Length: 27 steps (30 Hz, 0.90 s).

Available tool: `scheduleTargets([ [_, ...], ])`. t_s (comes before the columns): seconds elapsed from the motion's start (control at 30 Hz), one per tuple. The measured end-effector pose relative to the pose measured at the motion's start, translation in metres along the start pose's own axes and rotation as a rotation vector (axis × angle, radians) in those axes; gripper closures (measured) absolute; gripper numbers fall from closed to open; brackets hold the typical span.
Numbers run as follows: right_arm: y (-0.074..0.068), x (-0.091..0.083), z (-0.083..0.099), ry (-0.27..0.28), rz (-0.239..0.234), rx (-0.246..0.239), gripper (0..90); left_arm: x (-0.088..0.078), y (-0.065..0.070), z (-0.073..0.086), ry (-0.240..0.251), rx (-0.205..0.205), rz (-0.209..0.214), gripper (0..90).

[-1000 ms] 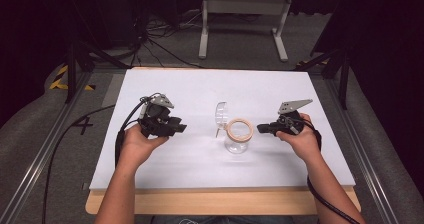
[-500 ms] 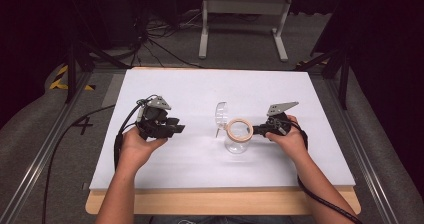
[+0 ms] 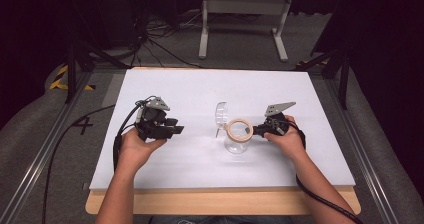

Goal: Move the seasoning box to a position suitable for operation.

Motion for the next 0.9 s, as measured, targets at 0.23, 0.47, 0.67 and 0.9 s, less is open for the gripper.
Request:
scheduleTargets([
  [0.23,-0.002,0.0,0.002,-0.022,-0.007,0.003,90.0,0.001,-0.002,0.001,-0.013,-0.008,0.01,60.5],
  [0.47,-0.009,0.0,0.007,-0.049,-0.008,-0.005,90.0,0.005,-0.004,-0.003,-0.006,-0.01,0.019,60.3],
  [0.67,-0.02,-0.001,0.012,-0.075,-0.009,-0.027,90.0,0.01,-0.009,-0.008,0.004,-0.069,0.043,58.8],
  [0.9,-0.038,-0.001,0.017,-0.112,-0.013,-0.073,90.0,0.011,-0.016,-0.016,0.051,-0.108,0.07,57.1],
])
Point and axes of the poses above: each handheld gripper's, and its own axes: x roughly forward along the jaws, z roughly out of its underside, y roughly to its right, the point moved 8 cm from there along x, roughly forward along the jaws, and after that the axes turned 7 degrees about x, right-handed, at the moved point
